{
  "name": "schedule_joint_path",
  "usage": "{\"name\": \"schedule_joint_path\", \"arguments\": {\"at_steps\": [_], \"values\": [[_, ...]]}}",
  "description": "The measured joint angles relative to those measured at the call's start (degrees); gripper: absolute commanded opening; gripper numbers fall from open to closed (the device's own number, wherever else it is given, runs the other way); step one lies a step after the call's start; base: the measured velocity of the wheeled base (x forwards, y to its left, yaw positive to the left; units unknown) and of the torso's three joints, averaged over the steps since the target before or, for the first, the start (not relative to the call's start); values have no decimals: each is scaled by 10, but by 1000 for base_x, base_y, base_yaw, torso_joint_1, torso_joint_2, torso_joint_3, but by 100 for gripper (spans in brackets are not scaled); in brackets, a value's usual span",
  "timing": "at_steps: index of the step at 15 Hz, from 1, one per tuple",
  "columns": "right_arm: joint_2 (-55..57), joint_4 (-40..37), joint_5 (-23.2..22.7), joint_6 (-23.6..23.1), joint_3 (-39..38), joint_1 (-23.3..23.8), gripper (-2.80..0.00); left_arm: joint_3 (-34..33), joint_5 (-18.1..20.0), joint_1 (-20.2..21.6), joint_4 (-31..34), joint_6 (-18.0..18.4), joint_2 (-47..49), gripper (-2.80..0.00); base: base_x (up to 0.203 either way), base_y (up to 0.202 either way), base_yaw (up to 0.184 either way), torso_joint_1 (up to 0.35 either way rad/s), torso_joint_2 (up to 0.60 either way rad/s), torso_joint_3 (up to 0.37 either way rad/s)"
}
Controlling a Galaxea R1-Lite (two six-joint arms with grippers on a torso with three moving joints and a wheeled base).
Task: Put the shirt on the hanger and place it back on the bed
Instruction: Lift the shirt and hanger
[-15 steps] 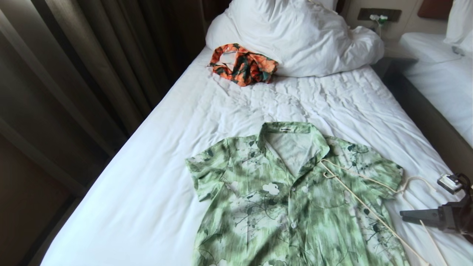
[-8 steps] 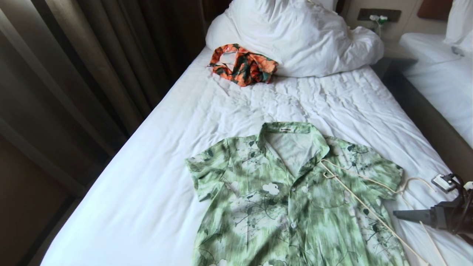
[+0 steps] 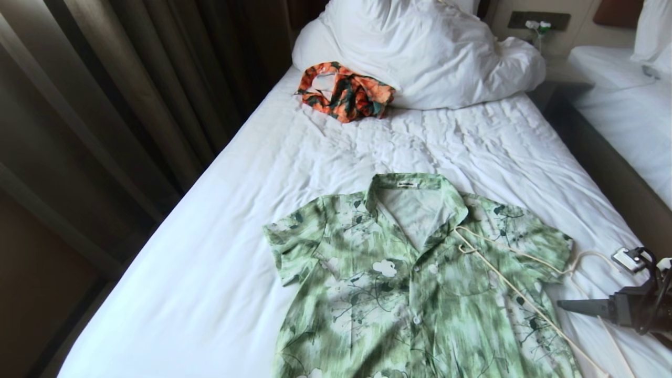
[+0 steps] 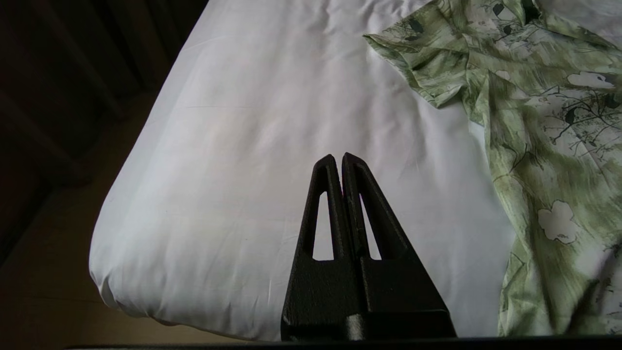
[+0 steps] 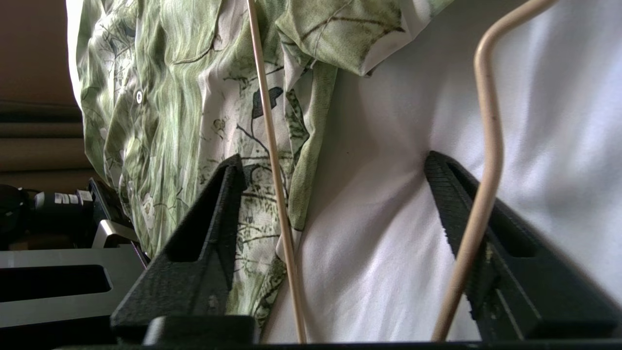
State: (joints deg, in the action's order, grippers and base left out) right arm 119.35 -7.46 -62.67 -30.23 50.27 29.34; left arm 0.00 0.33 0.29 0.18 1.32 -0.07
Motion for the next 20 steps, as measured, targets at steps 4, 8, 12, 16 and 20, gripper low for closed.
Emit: {"name": "schedule_joint_path", "arguments": {"at_steps": [4,8,12,16,20], "values": [[1,-1,0,0,0,0,-280,0,0,0,0,0,0,-280,0,0,0,0,0,0],[-8,-4,-1,1,1,0,-280,0,0,0,0,0,0,-280,0,0,0,0,0,0],[-45,-8,-2,1,-3,8,-280,0,0,0,0,0,0,-280,0,0,0,0,0,0],[-107,-8,-2,7,-1,13,-280,0,0,0,0,0,0,-280,0,0,0,0,0,0],[-171,-3,-1,7,9,-1,-280,0,0,0,0,0,0,-280,0,0,0,0,0,0]]}}
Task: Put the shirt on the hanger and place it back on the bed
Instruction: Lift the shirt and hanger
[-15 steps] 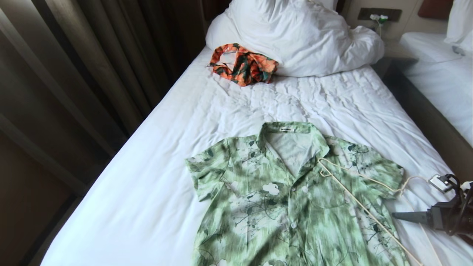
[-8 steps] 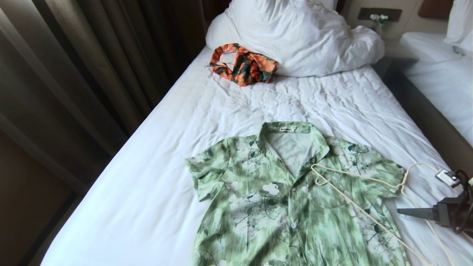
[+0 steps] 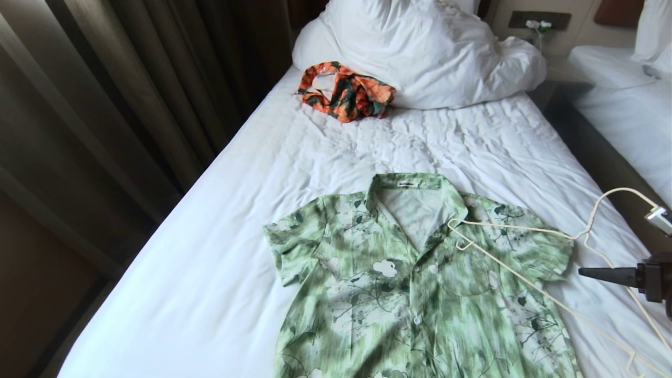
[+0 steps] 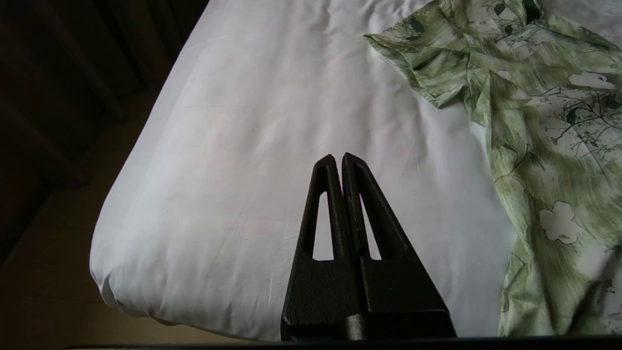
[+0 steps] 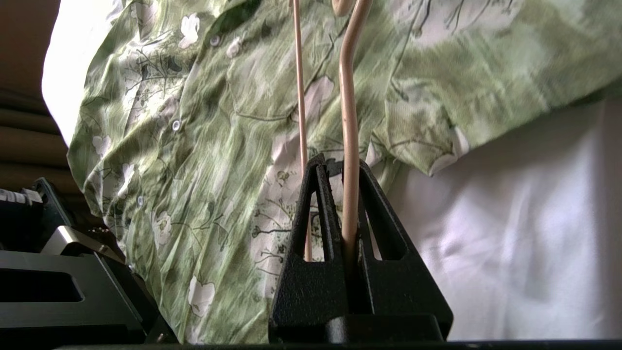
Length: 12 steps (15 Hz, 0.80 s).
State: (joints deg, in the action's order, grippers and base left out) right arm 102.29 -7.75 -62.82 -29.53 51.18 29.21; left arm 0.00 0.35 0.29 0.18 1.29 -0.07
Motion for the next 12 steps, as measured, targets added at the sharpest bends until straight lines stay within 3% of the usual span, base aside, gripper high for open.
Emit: {"name": "schedule_joint_path", "arguments": {"at_steps": [12], "values": [[-40,2,7,2,134,-83,-280,0,1,0,0,1,0,-280,0,0,0,0,0,0]]}}
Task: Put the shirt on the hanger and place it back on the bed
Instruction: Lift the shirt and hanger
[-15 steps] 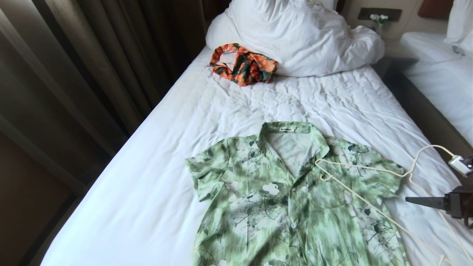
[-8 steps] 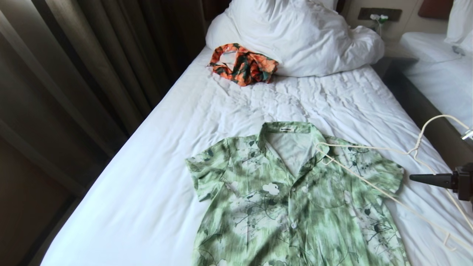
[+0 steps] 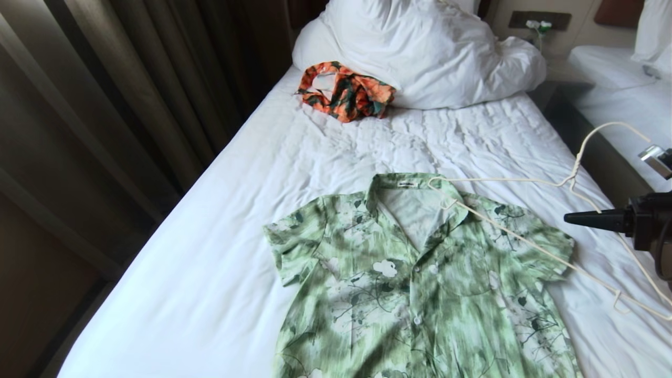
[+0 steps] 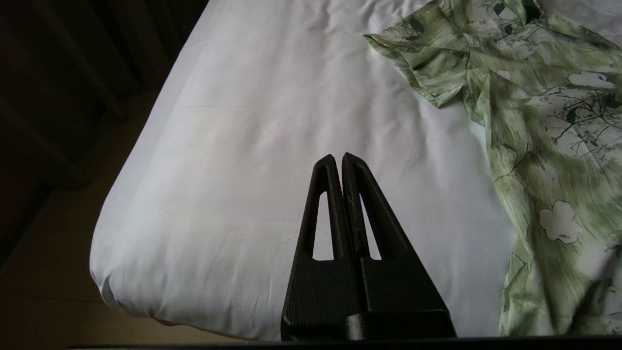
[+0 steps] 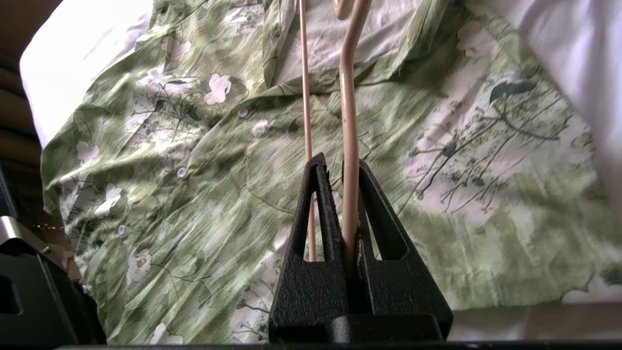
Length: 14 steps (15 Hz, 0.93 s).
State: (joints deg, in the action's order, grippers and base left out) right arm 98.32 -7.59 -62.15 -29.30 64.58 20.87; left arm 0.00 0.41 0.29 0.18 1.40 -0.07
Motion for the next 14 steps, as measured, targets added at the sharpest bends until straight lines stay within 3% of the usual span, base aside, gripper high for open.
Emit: {"name": "schedule_joint_path", "arguments": {"at_steps": [5,14], "values": [[3,0,-12,-2,56,-24,-280,0,2,0,0,4,0,-280,0,0,0,0,0,0],[-14,2,-29,-10,61,-65,-280,1,14,-1,5,31,2,-280,0,0,0,0,0,0]]}}
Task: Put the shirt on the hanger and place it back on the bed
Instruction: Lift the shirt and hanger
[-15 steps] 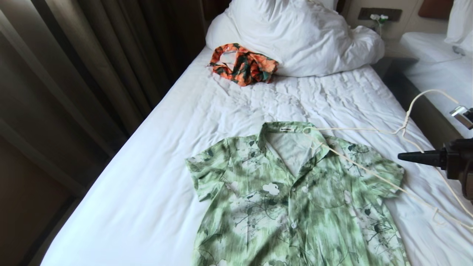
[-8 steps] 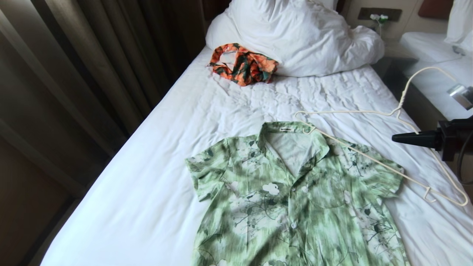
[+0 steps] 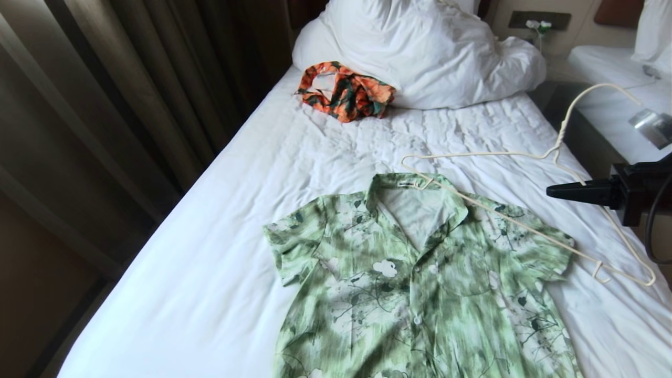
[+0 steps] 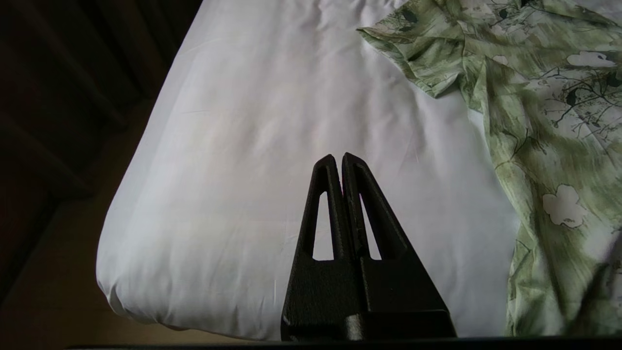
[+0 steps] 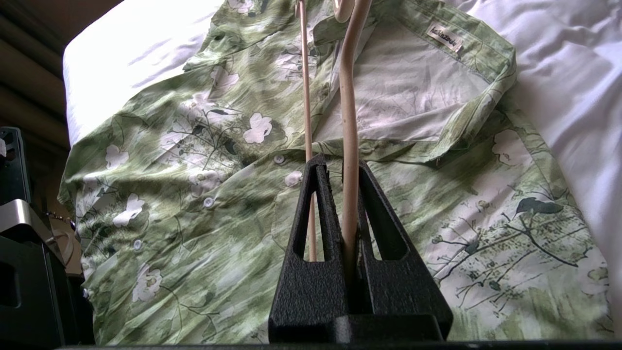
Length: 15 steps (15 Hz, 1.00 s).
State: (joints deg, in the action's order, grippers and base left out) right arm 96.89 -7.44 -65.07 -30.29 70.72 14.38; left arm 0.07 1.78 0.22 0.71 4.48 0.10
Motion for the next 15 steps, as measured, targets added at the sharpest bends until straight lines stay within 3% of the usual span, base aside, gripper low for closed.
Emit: {"name": "schedule_joint_path", "arguments": {"at_steps": [3,6,11,15], "values": [[-4,-1,0,2,0,2,-280,7,13,0,0,22,4,-280,0,0,0,0,0,0],[-5,0,1,3,1,6,-280,70,55,0,15,-7,33,-280,0,0,0,0,0,0],[-6,-1,1,7,10,4,-280,139,218,0,25,-32,195,-280,0,0,0,0,0,0],[-7,-2,2,35,20,2,-280,195,333,-20,-43,-62,380,-280,0,0,0,0,0,0]]}}
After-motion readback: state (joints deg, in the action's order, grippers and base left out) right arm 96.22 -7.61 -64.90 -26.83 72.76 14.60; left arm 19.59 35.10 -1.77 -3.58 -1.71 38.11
